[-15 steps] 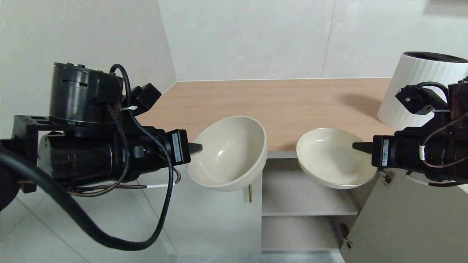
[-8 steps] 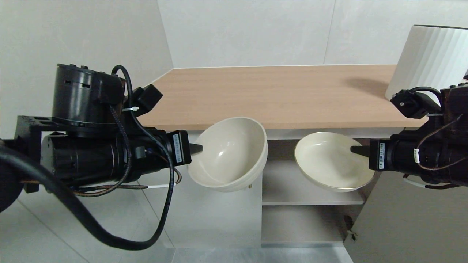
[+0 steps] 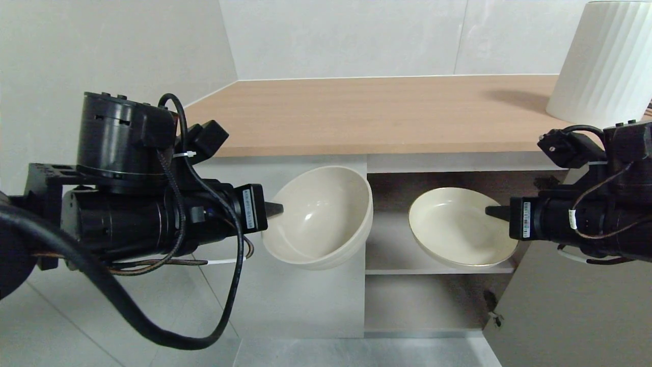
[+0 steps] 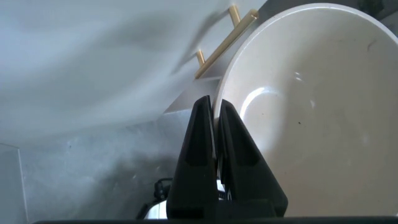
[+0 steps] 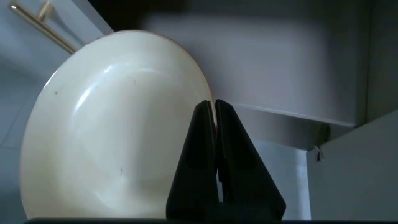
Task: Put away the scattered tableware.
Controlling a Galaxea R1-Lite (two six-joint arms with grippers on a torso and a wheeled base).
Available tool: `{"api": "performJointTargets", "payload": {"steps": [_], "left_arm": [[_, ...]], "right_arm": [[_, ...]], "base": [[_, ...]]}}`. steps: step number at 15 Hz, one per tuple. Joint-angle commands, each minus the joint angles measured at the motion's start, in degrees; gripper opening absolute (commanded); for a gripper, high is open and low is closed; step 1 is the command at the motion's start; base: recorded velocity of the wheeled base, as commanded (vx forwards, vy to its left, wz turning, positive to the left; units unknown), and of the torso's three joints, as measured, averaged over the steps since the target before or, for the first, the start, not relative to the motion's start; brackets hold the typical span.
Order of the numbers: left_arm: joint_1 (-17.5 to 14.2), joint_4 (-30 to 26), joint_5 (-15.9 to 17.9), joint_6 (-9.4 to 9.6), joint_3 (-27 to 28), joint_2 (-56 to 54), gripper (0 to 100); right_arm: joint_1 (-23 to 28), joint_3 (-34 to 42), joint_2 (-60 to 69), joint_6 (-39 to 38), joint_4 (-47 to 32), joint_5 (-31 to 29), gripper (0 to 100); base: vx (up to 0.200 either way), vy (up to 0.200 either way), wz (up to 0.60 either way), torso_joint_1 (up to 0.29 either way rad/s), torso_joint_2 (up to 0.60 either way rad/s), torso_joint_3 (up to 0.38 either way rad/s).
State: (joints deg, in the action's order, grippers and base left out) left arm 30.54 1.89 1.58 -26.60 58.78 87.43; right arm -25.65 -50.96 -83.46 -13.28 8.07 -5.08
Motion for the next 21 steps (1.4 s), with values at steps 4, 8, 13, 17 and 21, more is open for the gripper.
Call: {"api": "performJointTargets", "payload": {"steps": [4,8,13,17,21], "left_arm": [[0.05,0.04,0.0,-0.03,-0.07,0.28,0],[-0.04,-0.04,0.0,-0.03,-0.07,0.37,0],[-0.04,-0.04,0.0,-0.03,-0.16,0.28,0],[0.05,-0.04,0.0,-0.03,-0.16,0.28,0],[0.05,-0.04,0.0,-0.03,-0.42,0.28,0]], "right_arm": [[-0.1,0.68,-2.15,1.23,-0.07,0.07,0],[-0.89,1.56,-15.42,3.7,0.02,-0.01,0],[-0.28,0.6,-31.42,1.15,6.7,-0.81,0],[3.85,-1.78,-42.05,-4.21,21.46,-6.96,0],[6.58,-5.56,-47.06,-6.41,25.5,-11.18,0]], "base": [[0.0,0.0,0.0,0.0,0.0,0.0],[0.0,0.0,0.0,0.0,0.0,0.0],[0.0,0.0,0.0,0.0,0.0,0.0],[0.0,0.0,0.0,0.0,0.0,0.0],[0.0,0.0,0.0,0.0,0.0,0.0]]}}
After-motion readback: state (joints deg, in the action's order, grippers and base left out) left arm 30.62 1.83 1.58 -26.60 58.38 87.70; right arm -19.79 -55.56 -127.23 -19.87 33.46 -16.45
